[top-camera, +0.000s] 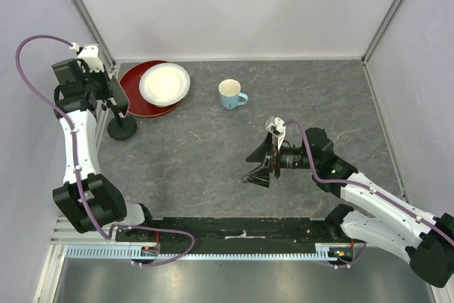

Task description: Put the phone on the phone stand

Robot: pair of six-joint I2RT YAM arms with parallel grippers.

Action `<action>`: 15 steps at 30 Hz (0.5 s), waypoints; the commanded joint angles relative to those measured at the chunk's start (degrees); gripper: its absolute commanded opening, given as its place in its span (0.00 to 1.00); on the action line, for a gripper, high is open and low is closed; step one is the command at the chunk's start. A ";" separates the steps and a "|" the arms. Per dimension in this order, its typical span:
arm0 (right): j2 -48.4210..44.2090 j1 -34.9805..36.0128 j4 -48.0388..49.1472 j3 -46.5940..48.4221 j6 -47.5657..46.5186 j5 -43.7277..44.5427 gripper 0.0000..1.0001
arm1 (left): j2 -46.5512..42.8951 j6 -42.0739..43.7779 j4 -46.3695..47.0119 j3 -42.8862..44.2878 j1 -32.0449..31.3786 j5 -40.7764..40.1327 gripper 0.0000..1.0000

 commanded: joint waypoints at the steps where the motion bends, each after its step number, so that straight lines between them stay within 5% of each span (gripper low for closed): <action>1: -0.18 0.97 -0.77 2.67 -0.16 -1.25 0.98 | -2.31 5.56 7.43 2.43 0.12 0.69 0.02; 15: 0.17 3.08 -2.09 2.49 -1.03 -0.20 0.98 | -4.34 7.59 13.84 -6.89 0.12 -1.77 0.02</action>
